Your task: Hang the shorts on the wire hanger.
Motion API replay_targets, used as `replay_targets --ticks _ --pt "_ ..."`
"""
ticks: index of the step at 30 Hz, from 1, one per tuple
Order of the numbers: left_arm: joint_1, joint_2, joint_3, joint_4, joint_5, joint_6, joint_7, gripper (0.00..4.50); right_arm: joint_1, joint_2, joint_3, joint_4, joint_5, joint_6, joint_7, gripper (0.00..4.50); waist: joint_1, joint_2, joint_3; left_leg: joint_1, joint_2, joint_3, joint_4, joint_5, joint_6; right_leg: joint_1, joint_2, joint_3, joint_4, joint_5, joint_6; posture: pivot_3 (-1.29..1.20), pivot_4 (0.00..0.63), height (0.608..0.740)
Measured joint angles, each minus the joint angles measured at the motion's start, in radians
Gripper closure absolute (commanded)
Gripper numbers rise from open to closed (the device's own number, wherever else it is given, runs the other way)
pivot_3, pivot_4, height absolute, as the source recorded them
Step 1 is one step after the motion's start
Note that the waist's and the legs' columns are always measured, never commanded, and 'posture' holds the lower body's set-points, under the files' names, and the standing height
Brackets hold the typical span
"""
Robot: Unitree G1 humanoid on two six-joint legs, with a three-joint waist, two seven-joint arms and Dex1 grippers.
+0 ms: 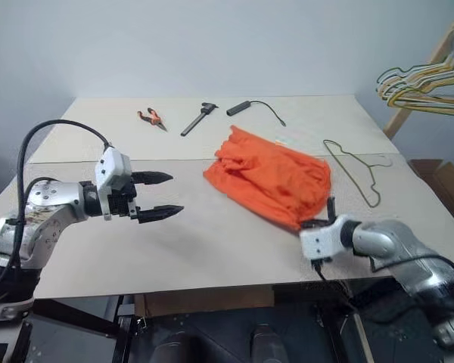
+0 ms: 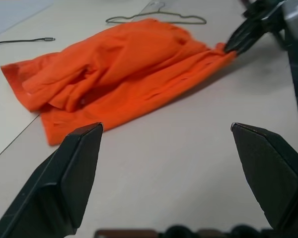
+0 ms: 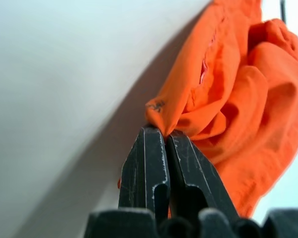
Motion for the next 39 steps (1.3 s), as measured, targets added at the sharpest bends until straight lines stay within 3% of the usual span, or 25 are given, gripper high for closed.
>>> replay_targets --ticks 8,13,21,24,28,36,39 --pt "-0.083 -0.005 -0.189 0.222 0.223 -0.204 -0.124 0.0 0.21 -0.053 -0.182 -0.2 0.122 0.0 0.045 4.46 -0.015 0.0 0.0 0.004 0.0 0.0 0.001 0.001 0.001 0.002 0.001 0.002 0.001 -0.002 0.004 -0.2 0.06 0.74" --pt "-0.216 -0.142 -0.359 0.531 0.479 -0.46 -0.071 0.0 0.243 -0.049 -0.232 -0.251 0.125 0.026 0.062 4.46 -0.006 -0.001 0.0 0.001 -0.001 0.0 0.002 0.001 0.002 0.001 0.001 0.002 -0.001 -0.001 0.004 -0.22 0.058 0.74" --pt "-0.456 -0.359 -0.445 0.968 0.717 -0.758 0.161 0.0 0.251 -0.018 -0.252 -0.293 0.125 0.063 0.082 4.46 -0.009 -0.001 -0.001 -0.001 -0.001 0.0 0.002 0.001 0.002 0.0 0.001 0.002 -0.002 0.002 0.002 -0.25 0.059 0.74" --pt "-0.532 -0.422 -0.482 1.113 0.801 -0.803 0.272 0.63 0.25 -0.007 -0.254 -0.297 0.125 0.073 0.084 4.5 -0.009 -0.002 -0.003 0.001 -0.001 0.0 0.003 0.001 0.002 0.002 0.0 0.002 -0.002 0.0 0.006 -0.26 0.06 0.74" --pt "-0.578 -0.467 -0.503 1.239 0.877 -0.816 0.4 1.85 0.247 -0.003 -0.255 -0.305 0.125 0.082 0.089 4.5 -0.021 -0.002 -0.004 0.002 -0.001 0.0 0.003 0.002 0.003 0.003 0.0 0.002 -0.002 0.002 0.005 -0.27 0.058 0.74" --pt "-0.574 -0.417 -0.492 1.301 0.908 -0.873 0.391 4.47 0.186 0.039 -0.237 -0.276 0.099 0.089 0.094 4.5 -0.067 -0.002 -0.004 0.001 -0.002 -0.001 0.003 0.003 0.002 0.0 0.001 0.003 -0.001 0.006 0.005 -0.24 0.046 0.74" --pt "-0.557 -0.339 -0.488 1.268 0.909 -0.936 0.333 4.47 0.149 0.07 -0.205 -0.241 0.054 0.091 0.081 4.5 -0.083 -0.002 -0.004 0.0 -0.002 -0.002 0.001 0.004 0.004 -0.001 0.001 0.003 -0.001 0.005 0.005 -0.22 0.045 0.74"
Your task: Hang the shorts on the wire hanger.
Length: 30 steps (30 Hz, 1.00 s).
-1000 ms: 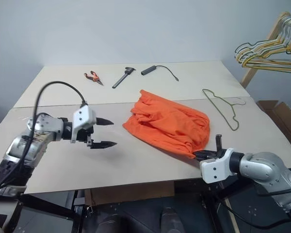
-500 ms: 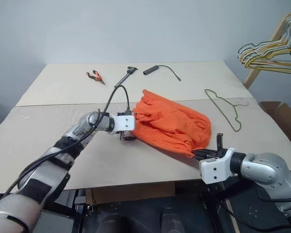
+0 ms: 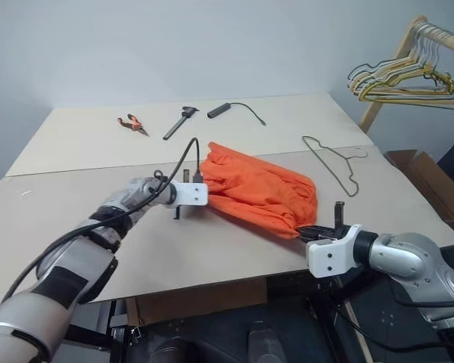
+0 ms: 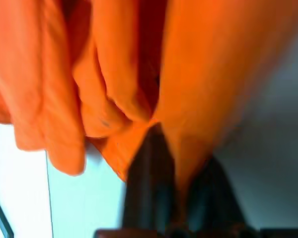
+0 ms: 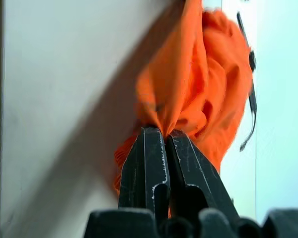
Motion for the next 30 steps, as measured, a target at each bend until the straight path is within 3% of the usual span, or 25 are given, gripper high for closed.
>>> replay_targets --ticks 3,8,13,18,25,30 --pt "0.043 0.09 0.012 -0.087 -0.031 -0.062 -0.11 4.47 -0.044 0.031 0.037 0.033 -0.048 -0.003 -0.017 4.5 -0.006 0.0 0.0 -0.001 -0.001 0.0 -0.001 0.0 0.0 -0.002 0.0 0.001 0.0 0.0 -0.001 -0.21 0.046 0.74" --pt "0.244 0.334 0.09 -0.455 -0.217 -0.069 -0.418 4.47 -0.131 0.096 0.123 0.125 -0.139 -0.046 -0.082 4.5 -0.011 0.0 0.0 -0.007 -0.001 0.003 -0.003 0.0 0.0 -0.012 0.0 0.007 0.003 0.002 -0.005 -0.18 0.049 0.74" --pt "0.516 0.591 0.176 -0.902 -0.436 0.069 -0.637 4.47 -0.22 0.135 0.197 0.198 -0.189 -0.115 -0.136 4.5 -0.009 0.0 0.0 -0.008 0.0 0.007 -0.003 0.0 0.0 -0.016 0.001 0.012 0.004 0.003 -0.004 -0.16 0.052 0.74" --pt "0.836 0.84 0.346 -1.277 -0.67 0.239 -0.724 4.47 -0.339 0.177 0.283 0.306 -0.246 -0.241 -0.215 4.5 -0.002 -0.001 0.001 -0.003 0.001 0.011 -0.002 0.0 0.0 -0.014 0.001 0.014 0.005 0.0 0.0 -0.14 0.052 0.74" --pt "1.154 0.896 0.567 -1.558 -0.811 0.408 -0.698 4.47 -0.405 0.169 0.325 0.408 -0.252 -0.366 -0.241 4.5 0.009 -0.002 0.001 0.0 0.001 0.016 -0.002 0.002 0.003 -0.015 0.001 0.018 0.008 0.0 -0.001 -0.13 0.059 0.74" --pt "1.271 0.884 0.649 -1.622 -0.825 0.436 -0.695 4.47 -0.404 0.138 0.346 0.42 -0.239 -0.433 -0.221 4.5 0.009 -0.002 0.001 0.003 0.001 0.019 -0.003 0.002 0.003 -0.015 0.001 0.02 0.012 -0.004 -0.005 -0.13 0.064 0.74"
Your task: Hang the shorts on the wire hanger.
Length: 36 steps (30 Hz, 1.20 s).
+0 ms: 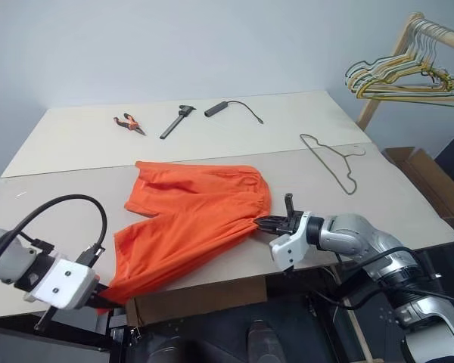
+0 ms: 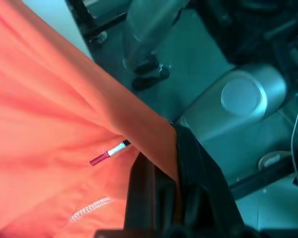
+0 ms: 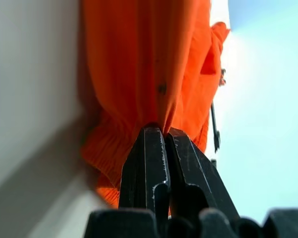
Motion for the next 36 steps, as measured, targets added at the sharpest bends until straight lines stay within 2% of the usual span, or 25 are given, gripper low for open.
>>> replay_targets --ticks 4,5,8,10,12,14,15,18,19,21,23,25,26,27,28,31,33,35,36 --pt "-0.047 -0.054 -0.025 0.047 0.04 -0.01 0.036 4.47 0.0 -0.003 0.0 0.007 0.1 0.052 0.088 4.5 0.0 0.0 0.0 0.003 0.0 0.0 0.0 0.001 0.001 0.002 0.001 0.001 0.002 0.0 -0.001 -0.14 0.058 0.74" --pt "-0.124 -0.088 -0.056 0.09 0.047 -0.006 0.048 4.47 -0.009 -0.003 0.0 0.007 0.151 0.106 0.131 4.5 0.003 0.0 0.0 0.003 0.0 0.0 0.0 0.003 0.002 0.003 0.001 0.001 0.002 0.001 -0.001 -0.14 0.053 0.74" --pt "-0.495 -0.275 -0.123 0.313 0.092 0.043 0.152 4.47 -0.174 0.061 -0.028 0.104 0.219 0.29 0.184 4.5 0.013 -0.001 0.003 0.002 -0.001 -0.001 0.002 0.012 0.005 0.004 0.001 0.0 0.001 0.011 -0.001 -0.13 0.043 0.74" --pt "-0.873 -0.464 -0.194 0.593 0.227 0.092 0.342 4.47 -0.388 0.122 -0.071 0.245 0.211 0.387 0.137 4.5 0.016 -0.002 0.004 -0.002 -0.002 -0.005 0.002 0.026 0.004 0.004 0.003 -0.001 -0.001 0.024 0.003 -0.13 0.041 0.74" --pt "-1.178 -0.6 -0.232 0.869 0.358 0.107 0.576 4.47 -0.594 0.205 -0.081 0.386 0.148 0.45 0.007 4.5 0.01 -0.004 0.005 -0.006 -0.002 -0.007 -0.003 0.033 0.005 0.002 0.005 -0.001 -0.01 0.036 0.002 -0.13 0.034 0.74" --pt "-1.409 -0.689 -0.238 1.108 0.444 0.095 0.802 4.47 -0.74 0.278 -0.083 0.521 0.093 0.489 -0.151 4.5 0.002 -0.005 0.003 -0.008 -0.002 -0.01 -0.003 0.035 0.005 0.001 0.006 -0.001 -0.013 0.041 0.005 -0.13 0.033 0.74" --pt "-1.533 -0.723 -0.241 1.256 0.491 0.052 0.966 4.47 -0.815 0.318 -0.084 0.618 0.062 0.508 -0.274 4.5 -0.008 -0.005 0.002 -0.008 -0.002 -0.009 -0.006 0.033 0.002 0.0 0.006 0.0 -0.013 0.041 0.005 -0.13 0.032 0.74" --pt "-1.74 -0.74 -0.274 1.535 0.64 -0.141 1.413 4.47 -0.941 0.402 -0.11 0.813 0.014 0.474 -0.652 4.5 -0.025 -0.005 0.002 -0.008 -0.004 -0.006 -0.02 0.033 0.002 -0.008 0.004 0.004 -0.015 0.04 0.002 -0.14 0.034 0.74" --pt "-1.773 -0.742 -0.281 1.569 0.67 -0.189 1.522 4.47 -0.968 0.422 -0.117 0.83 0.011 0.447 -0.745 4.5 -0.028 -0.005 0.002 -0.012 -0.004 -0.005 -0.023 0.034 0.003 -0.016 0.003 0.006 -0.012 0.042 -0.004 -0.14 0.034 0.74" --pt "-1.843 -0.723 -0.328 1.633 0.782 -0.327 1.813 4.47 -1.025 0.441 -0.153 0.852 -0.004 0.332 -0.975 4.5 -0.03 -0.005 0.002 -0.022 -0.006 -0.003 -0.035 0.04 -0.004 -0.031 0.002 0.008 -0.012 0.042 -0.004 -0.14 0.036 0.74" --pt "-1.863 -0.69 -0.362 1.642 0.854 -0.434 1.958 4.47 -1.05 0.44 -0.169 0.854 -0.005 0.27 -1.06 4.5 -0.029 -0.004 0.001 -0.027 -0.007 -0.001 -0.043 0.041 -0.007 -0.037 0.002 0.009 -0.011 0.042 -0.004 -0.14 0.041 0.74" --pt "-1.837 -0.662 -0.37 1.651 0.866 -0.574 1.934 4.47 -1.01 0.417 -0.164 0.867 -0.007 0.22 -1.038 4.5 -0.024 -0.004 -0.006 -0.026 -0.007 0.003 -0.045 0.039 -0.007 -0.035 0.001 0.006 -0.018 0.041 -0.003 -0.14 0.048 0.74" --pt "-1.799 -0.658 -0.368 1.653 0.849 -0.644 1.862 4.47 -0.963 0.403 -0.152 0.877 -0.011 0.194 -1.0 4.5 -0.02 -0.003 -0.012 -0.025 -0.007 0.004 -0.045 0.037 -0.004 -0.032 0.0 0.004 -0.022 0.041 -0.002 -0.14 0.048 0.74" --pt "-1.717 -0.654 -0.367 1.659 0.82 -0.74 1.737 4.47 -0.869 0.391 -0.13 0.904 -0.02 0.162 -0.938 4.5 -0.014 -0.003 -0.013 -0.02 -0.007 0.005 -0.044 0.035 -0.001 -0.02 -0.001 0.001 -0.03 0.041 -0.001 -0.14 0.053 0.74" --pt "-1.689 -0.654 -0.366 1.662 0.801 -0.761 1.689 4.47 -0.842 0.391 -0.12 0.916 -0.022 0.154 -0.915 4.5 -0.013 -0.003 -0.013 -0.021 -0.007 0.004 -0.043 0.035 -0.001 -0.02 -0.001 0.001 -0.031 0.041 -0.001 -0.14 0.057 0.74" --pt "-1.411 -0.637 -0.37 1.513 0.555 -0.861 1.188 4.47 -0.678 0.347 -0.046 0.908 -0.032 0.021 -0.685 4.5 -0.019 -0.001 -0.013 -0.022 -0.012 0.004 -0.038 0.032 0.004 -0.019 -0.006 0.003 -0.031 0.04 0.006 -0.14 0.064 0.74" --pt "-1.23 -0.615 -0.395 1.4 0.409 -0.843 0.911 4.47 -0.599 0.315 -0.03 0.907 -0.006 -0.043 -0.534 4.5 -0.03 -0.001 -0.011 -0.026 -0.013 0.002 -0.035 0.031 0.005 -0.02 -0.006 0.003 -0.031 0.04 0.007 -0.14 0.07 0.74" --pt "-1.02 -0.499 -0.411 1.104 0.215 -0.665 0.628 4.47 -0.536 0.287 -0.019 0.85 0.064 -0.112 -0.345 4.5 -0.058 -0.001 -0.008 -0.03 -0.013 -0.002 -0.034 0.031 0.005 -0.022 -0.006 0.005 -0.031 0.041 0.008 -0.13 0.074 0.74" --pt "-0.92 -0.404 -0.415 0.944 0.12 -0.534 0.497 4.47 -0.492 0.258 -0.012 0.812 0.116 -0.138 -0.23 4.5 -0.073 -0.001 -0.008 -0.029 -0.013 -0.006 -0.034 0.031 0.006 -0.021 -0.005 0.004 -0.031 0.039 0.01 -0.13 0.074 0.74"
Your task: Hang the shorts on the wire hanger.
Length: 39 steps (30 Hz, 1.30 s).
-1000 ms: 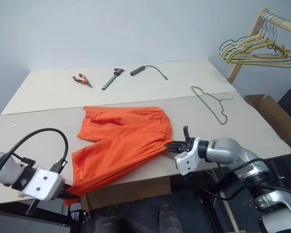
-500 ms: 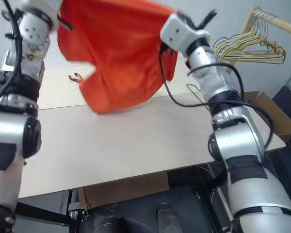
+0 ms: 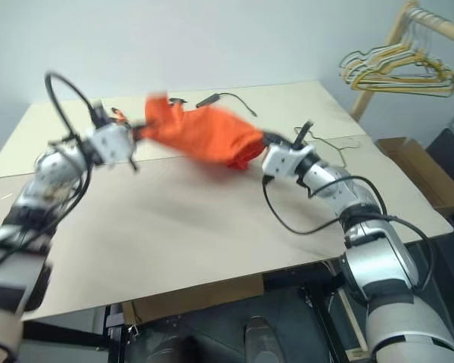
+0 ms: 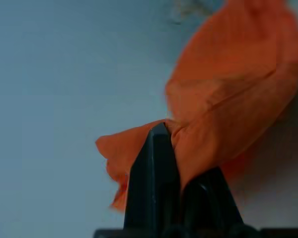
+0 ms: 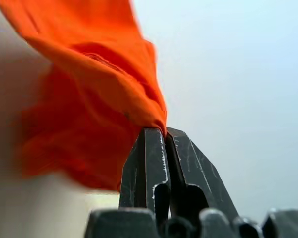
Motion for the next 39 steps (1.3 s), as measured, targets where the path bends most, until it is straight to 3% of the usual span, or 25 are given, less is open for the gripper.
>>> replay_targets --ticks 4,6,7,10,12,21,32,35,39 --pt "0.195 0.281 0.058 -0.347 -0.179 0.327 -0.269 4.47 0.119 -0.033 0.014 -0.125 0.158 0.016 0.306 4.5 -0.015 -0.001 0.003 0.01 0.0 -0.006 0.0 -0.002 0.003 0.009 0.0 0.0 0.0 -0.001 0.0 -0.12 0.081 0.74" --pt "0.273 0.367 0.101 -0.455 -0.229 0.424 -0.352 4.47 0.147 -0.027 0.02 -0.193 0.196 0.051 0.403 4.5 -0.013 -0.002 0.012 0.026 -0.001 -0.006 0.0 -0.002 0.002 0.024 0.0 -0.001 -0.001 -0.009 0.004 -0.12 0.083 0.74" --pt "0.329 0.413 0.126 -0.511 -0.248 0.461 -0.392 4.47 0.159 -0.028 0.02 -0.232 0.202 0.063 0.438 4.5 -0.013 -0.002 0.015 0.03 0.0 -0.006 0.0 -0.001 0.002 0.027 0.0 -0.001 0.0 -0.012 -0.002 -0.12 0.083 0.74" --pt "0.431 0.449 0.187 -0.599 -0.277 0.525 -0.454 4.47 0.188 -0.033 0.02 -0.292 0.206 0.086 0.492 4.5 -0.001 -0.002 0.02 0.043 0.001 -0.009 0.0 -0.003 -0.004 0.038 0.0 -0.003 0.002 -0.011 -0.006 -0.13 0.086 0.74" --pt "0.551 0.492 0.256 -0.673 -0.308 0.557 -0.509 4.47 0.215 -0.044 0.027 -0.34 0.169 0.072 0.495 4.5 0.006 -0.003 0.021 0.042 0.002 -0.01 -0.001 -0.002 -0.006 0.037 0.001 -0.004 0.003 -0.01 -0.01 -0.13 0.09 0.74" --pt "0.822 0.474 0.474 -0.929 -0.364 0.704 -0.566 4.47 0.299 -0.09 0.049 -0.441 0.05 0.032 0.45 4.5 0.029 -0.002 0.024 0.042 0.0 -0.011 -0.001 0.001 -0.008 0.035 0.001 -0.004 0.005 -0.01 -0.011 -0.14 0.108 0.74" --pt "0.939 0.402 0.511 -1.029 -0.324 0.764 -0.562 4.47 0.501 -0.235 0.032 -0.674 0.083 0.042 0.445 4.5 0.05 -0.002 0.025 0.034 0.0 -0.01 -0.002 0.002 -0.005 0.028 0.002 -0.004 0.004 -0.017 -0.01 -0.15 0.101 0.74" --pt "0.869 0.377 0.48 -0.986 -0.281 0.756 -0.549 4.47 0.584 -0.248 -0.006 -0.791 0.192 0.207 0.471 4.5 0.062 -0.002 0.025 0.031 0.0 -0.008 -0.001 0.002 -0.005 0.023 0.002 -0.003 0.007 -0.017 -0.01 -0.15 0.096 0.74" --pt "0.482 0.224 0.356 -0.756 -0.212 0.773 -0.457 4.47 0.502 -0.179 -0.082 -0.816 0.282 0.516 0.461 4.5 0.073 -0.004 0.026 0.03 -0.001 -0.007 0.001 0.003 -0.008 0.021 0.003 -0.003 0.011 -0.014 -0.012 -0.15 0.078 0.74"
